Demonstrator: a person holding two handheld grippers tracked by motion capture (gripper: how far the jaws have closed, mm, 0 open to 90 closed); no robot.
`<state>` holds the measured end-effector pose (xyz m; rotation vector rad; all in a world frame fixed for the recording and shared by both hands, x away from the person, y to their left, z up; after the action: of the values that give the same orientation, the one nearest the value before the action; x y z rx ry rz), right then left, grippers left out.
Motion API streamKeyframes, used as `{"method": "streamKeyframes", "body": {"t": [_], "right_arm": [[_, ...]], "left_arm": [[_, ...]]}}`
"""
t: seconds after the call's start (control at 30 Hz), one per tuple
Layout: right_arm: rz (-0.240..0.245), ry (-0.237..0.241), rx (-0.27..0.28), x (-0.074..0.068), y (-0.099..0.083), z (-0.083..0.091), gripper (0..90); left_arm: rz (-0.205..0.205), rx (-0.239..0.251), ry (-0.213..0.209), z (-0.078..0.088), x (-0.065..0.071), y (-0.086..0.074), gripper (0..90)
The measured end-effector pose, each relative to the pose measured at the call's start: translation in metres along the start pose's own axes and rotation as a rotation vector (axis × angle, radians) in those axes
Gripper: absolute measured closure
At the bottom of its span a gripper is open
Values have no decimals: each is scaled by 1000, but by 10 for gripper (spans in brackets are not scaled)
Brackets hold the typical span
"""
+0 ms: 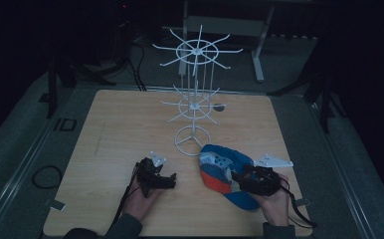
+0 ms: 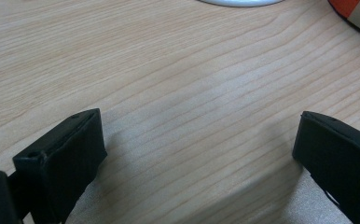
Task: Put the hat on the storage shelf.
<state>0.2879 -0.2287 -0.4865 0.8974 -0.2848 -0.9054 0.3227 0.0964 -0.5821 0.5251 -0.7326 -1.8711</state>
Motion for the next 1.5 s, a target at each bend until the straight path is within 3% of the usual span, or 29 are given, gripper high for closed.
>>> {"method": "streamKeyframes", "body": {"t": [0.1, 0.47, 1.2, 1.5], "right_arm": [[12, -18, -17, -1, -1, -2, 408], [32, -6, -50, -1, 1, -2, 413], [108, 28, -111, 4, 33, 7, 380], [135, 32, -145, 5, 47, -1, 377]], "left_arm": [[0, 0, 0, 0, 0, 0, 26], [0, 0, -1, 0, 0, 0, 26], [1, 0, -2, 0, 0, 0, 27], [0, -4, -2, 0, 0, 0, 26]]}}
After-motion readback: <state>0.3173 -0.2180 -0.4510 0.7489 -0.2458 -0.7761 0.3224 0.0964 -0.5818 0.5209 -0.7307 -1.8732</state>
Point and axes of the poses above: each handheld gripper's, and its own axes: z roughly backward along the jaws, y roughly out of its top, x roughly to its right, the point moved 2 cm from there along -z, roughly forward along the jaws, and after that the axes turned 3 degrees about y, right-handed, at the moved point
